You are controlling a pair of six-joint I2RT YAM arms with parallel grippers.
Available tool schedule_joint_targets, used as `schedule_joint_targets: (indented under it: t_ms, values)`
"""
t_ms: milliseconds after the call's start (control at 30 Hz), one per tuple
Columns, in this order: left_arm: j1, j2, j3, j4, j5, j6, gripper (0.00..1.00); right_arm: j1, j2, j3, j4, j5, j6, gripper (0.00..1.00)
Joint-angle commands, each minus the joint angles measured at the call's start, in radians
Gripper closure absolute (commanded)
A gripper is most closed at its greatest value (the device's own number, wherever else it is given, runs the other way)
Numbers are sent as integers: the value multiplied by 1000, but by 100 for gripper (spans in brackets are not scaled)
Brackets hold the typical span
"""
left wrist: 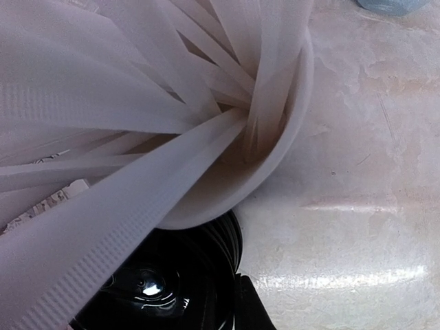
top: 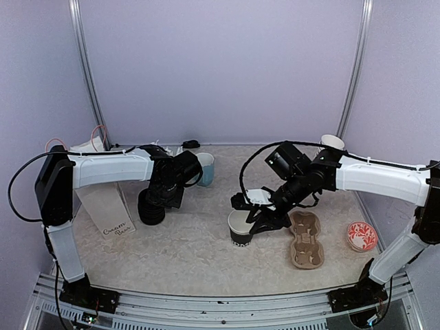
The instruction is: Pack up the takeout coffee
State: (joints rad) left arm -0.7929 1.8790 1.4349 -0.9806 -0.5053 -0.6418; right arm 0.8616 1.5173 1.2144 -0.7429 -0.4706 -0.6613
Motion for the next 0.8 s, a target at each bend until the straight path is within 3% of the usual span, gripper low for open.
schedule_joint_targets:
  t_ms: [0, 367, 500, 767]
  values:
    - [-9, -25, 24, -37, -12, -19, 91, -8, 11, 0, 4, -10, -1, 66]
    - [-19, -92, 19, -48, 27, -24, 91, -7, 27, 20, -12, -18, -3, 65]
    - [-5, -111, -12, -21, 54, -15, 97, -7, 28, 26, -18, -22, -1, 65]
    - [-2, -123, -44, 10, 84, -7, 100, -7, 26, 24, -22, -23, 1, 65]
